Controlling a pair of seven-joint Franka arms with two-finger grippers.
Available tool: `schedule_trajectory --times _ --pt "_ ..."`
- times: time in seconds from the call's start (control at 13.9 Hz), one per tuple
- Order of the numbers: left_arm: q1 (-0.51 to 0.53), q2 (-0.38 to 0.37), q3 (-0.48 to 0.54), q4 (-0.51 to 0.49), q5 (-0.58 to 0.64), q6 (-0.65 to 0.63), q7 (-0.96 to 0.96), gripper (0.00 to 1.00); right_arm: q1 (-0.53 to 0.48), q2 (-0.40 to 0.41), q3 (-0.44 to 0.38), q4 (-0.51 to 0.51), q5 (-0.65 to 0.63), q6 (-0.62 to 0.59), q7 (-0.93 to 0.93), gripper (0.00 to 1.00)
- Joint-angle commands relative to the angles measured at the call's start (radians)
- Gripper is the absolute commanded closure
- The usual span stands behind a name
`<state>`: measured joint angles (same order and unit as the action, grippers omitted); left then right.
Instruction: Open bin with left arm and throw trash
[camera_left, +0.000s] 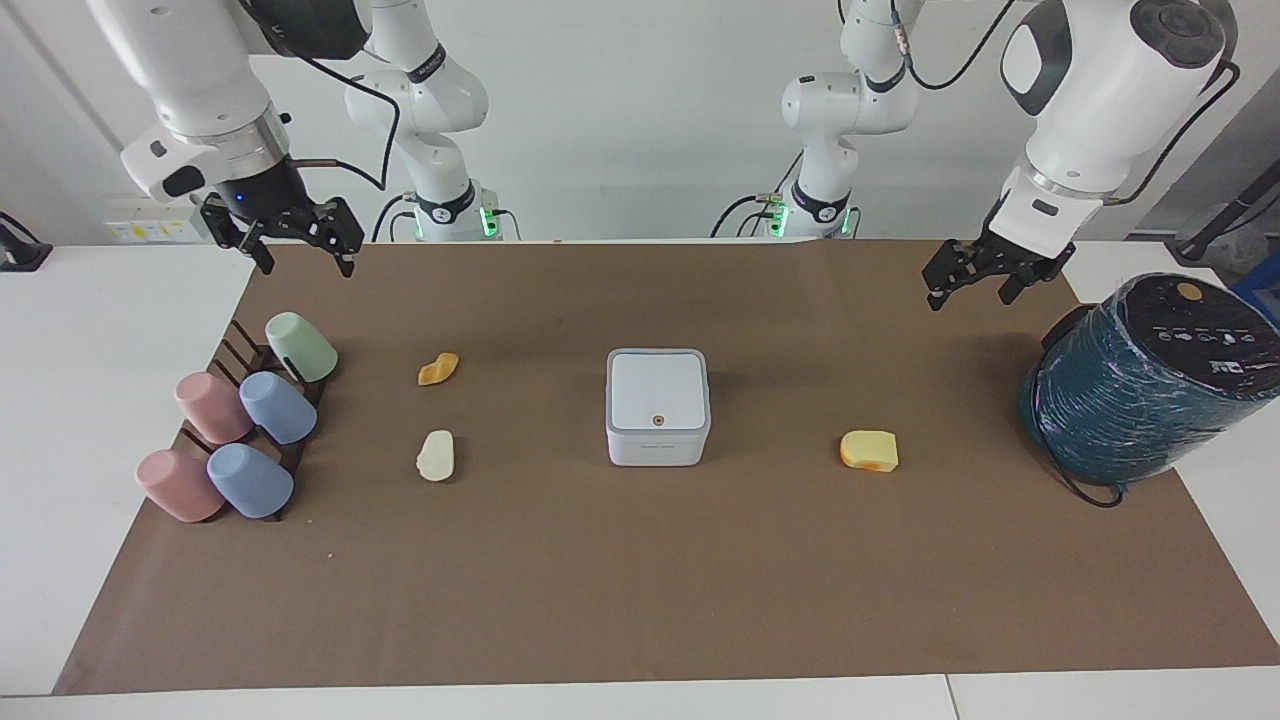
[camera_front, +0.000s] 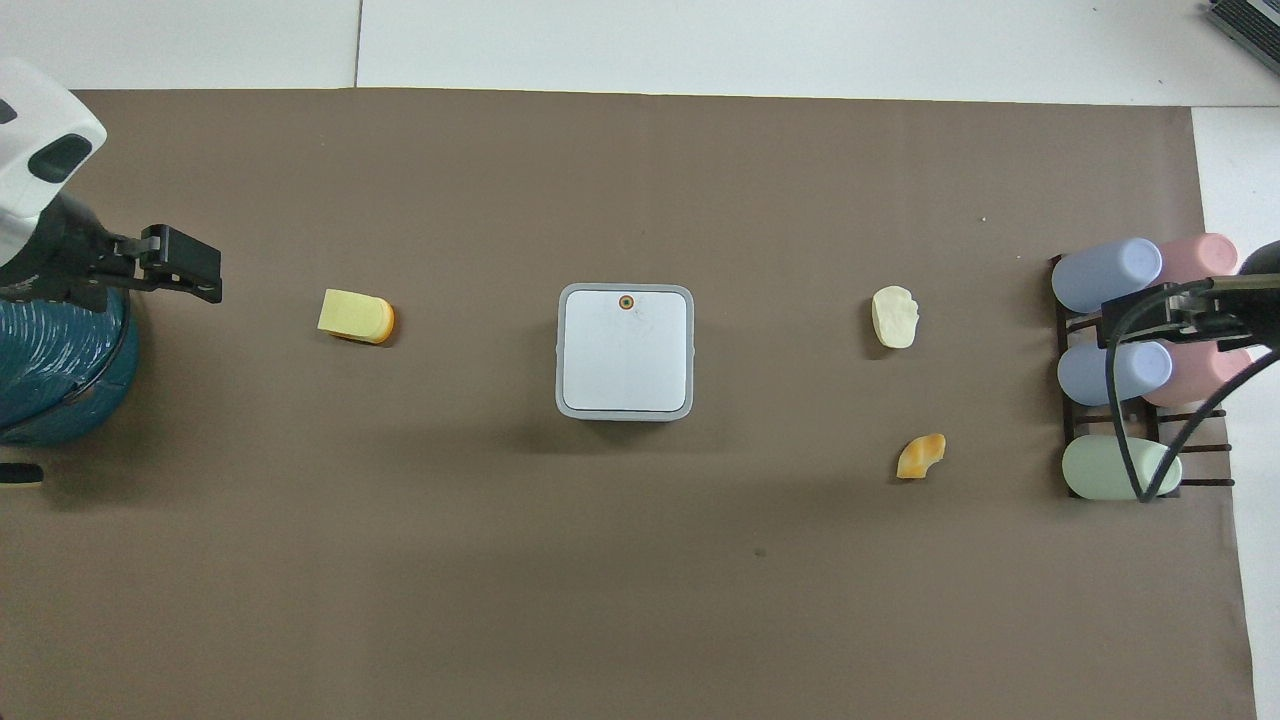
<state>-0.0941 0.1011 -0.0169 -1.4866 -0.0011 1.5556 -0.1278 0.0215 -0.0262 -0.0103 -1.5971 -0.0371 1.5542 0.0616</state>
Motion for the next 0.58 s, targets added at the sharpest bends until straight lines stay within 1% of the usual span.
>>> schedule_trajectory --times 0.0,0.36,0.5 --pt "0.008 -0.034 -0.003 -0.043 0.006 0.024 0.008 0.0 0.005 -0.014 0.001 -0.017 0.008 0.021 0.027 0.0" --pt "0.008 -0.034 -0.003 -0.043 0.006 0.027 0.007 0.0 0.0 -0.017 0.003 -0.03 0.01 0.032 0.03 0.0" --pt "0.007 -0.035 -0.005 -0.046 0.006 0.026 0.007 0.0 0.005 -0.03 0.003 -0.06 0.01 0.058 0.03 0.0"
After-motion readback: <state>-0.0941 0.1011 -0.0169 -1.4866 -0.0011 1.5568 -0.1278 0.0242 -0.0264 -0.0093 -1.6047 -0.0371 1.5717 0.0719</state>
